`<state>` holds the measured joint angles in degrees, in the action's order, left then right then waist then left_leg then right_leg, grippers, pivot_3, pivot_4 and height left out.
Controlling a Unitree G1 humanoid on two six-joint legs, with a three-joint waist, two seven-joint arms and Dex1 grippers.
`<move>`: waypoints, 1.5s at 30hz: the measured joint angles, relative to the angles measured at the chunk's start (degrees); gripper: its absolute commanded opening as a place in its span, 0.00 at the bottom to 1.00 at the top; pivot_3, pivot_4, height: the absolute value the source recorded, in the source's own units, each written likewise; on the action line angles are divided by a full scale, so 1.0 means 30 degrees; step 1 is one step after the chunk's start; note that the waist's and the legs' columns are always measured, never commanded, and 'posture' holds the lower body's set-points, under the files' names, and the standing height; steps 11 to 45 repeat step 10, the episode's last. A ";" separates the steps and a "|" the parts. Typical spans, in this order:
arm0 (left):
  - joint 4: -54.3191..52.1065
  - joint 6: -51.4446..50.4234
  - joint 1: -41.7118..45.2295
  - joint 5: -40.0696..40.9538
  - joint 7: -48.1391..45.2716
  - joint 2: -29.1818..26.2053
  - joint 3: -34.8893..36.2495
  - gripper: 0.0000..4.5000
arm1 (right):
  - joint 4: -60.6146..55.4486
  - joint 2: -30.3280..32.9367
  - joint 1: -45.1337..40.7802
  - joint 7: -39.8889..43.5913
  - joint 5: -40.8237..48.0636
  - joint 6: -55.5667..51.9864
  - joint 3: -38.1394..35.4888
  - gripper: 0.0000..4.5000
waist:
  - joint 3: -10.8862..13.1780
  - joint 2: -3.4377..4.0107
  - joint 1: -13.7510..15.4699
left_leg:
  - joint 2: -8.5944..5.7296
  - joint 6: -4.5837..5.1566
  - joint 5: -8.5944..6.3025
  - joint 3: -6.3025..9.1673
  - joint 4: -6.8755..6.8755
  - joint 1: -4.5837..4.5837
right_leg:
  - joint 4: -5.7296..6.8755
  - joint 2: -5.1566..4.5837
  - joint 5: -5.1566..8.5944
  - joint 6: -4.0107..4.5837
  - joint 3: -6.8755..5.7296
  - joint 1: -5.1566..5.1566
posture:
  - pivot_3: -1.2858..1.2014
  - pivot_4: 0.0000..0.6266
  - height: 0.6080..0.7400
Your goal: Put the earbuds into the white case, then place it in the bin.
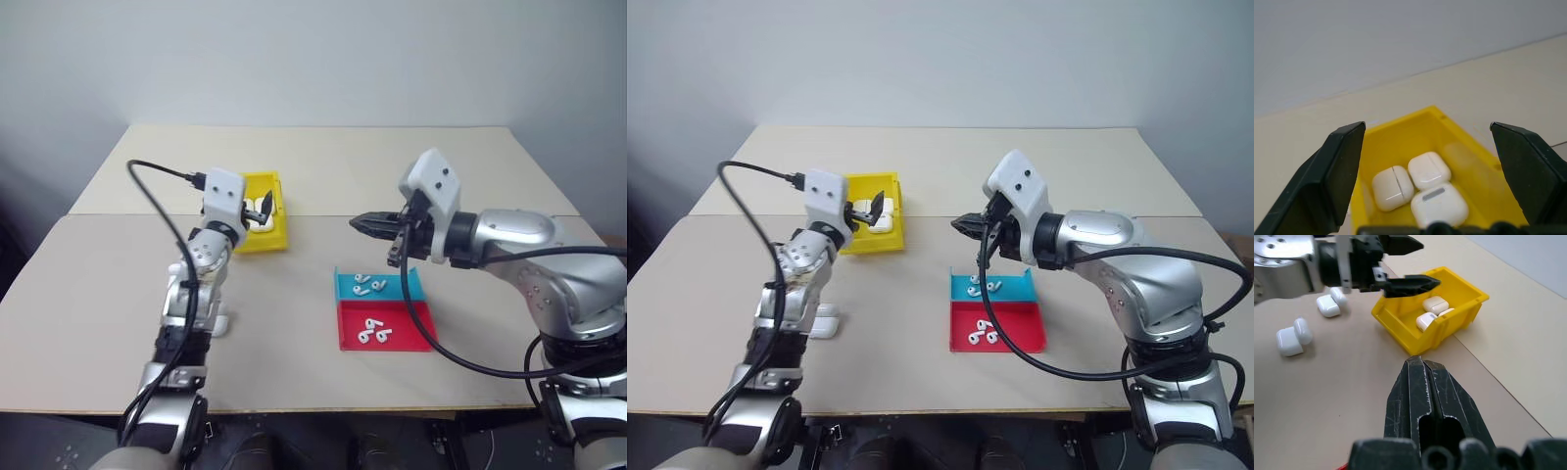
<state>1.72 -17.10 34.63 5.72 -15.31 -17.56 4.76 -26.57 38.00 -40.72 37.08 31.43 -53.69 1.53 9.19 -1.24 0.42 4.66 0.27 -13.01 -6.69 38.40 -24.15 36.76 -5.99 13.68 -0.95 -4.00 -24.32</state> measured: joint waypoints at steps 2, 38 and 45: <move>-0.2186 -0.0897 -0.1364 0.1394 -0.1681 -0.1201 0.0480 0.99 | -0.0320 -0.0115 0.1308 -0.0041 -0.0390 0.1305 -0.0160 0.00 | 0.0000 0.0000 -0.0004 | 0.0001 0.0000 0.0000 0.0000 0.0000 0.0006 | 0.0000 0.0000 0.0001 -0.0002 0.0002 0.0005 | 0.52 0.24 1.00; -1.0614 -0.5241 -0.8332 0.7577 -0.7219 -0.6751 0.4057 0.99 | -0.0527 0.0604 0.7143 0.1727 -0.1126 0.5343 -0.1429 0.00 | 0.0001 0.0002 0.0087 | 0.0004 0.0015 -0.0013 0.0015 -0.0005 0.0048 | 0.0000 -0.0002 0.0008 -0.0008 0.0013 0.0034 | 0.52 0.24 1.00; -1.0614 -0.5241 -0.8332 0.7577 -0.7219 -0.6751 0.4057 0.99 | -0.0527 0.0604 0.7143 0.1727 -0.1126 0.5343 -0.1429 0.00 | 0.0001 0.0002 0.0087 | 0.0004 0.0015 -0.0013 0.0015 -0.0005 0.0048 | 0.0000 -0.0002 0.0008 -0.0008 0.0013 0.0034 | 0.52 0.24 1.00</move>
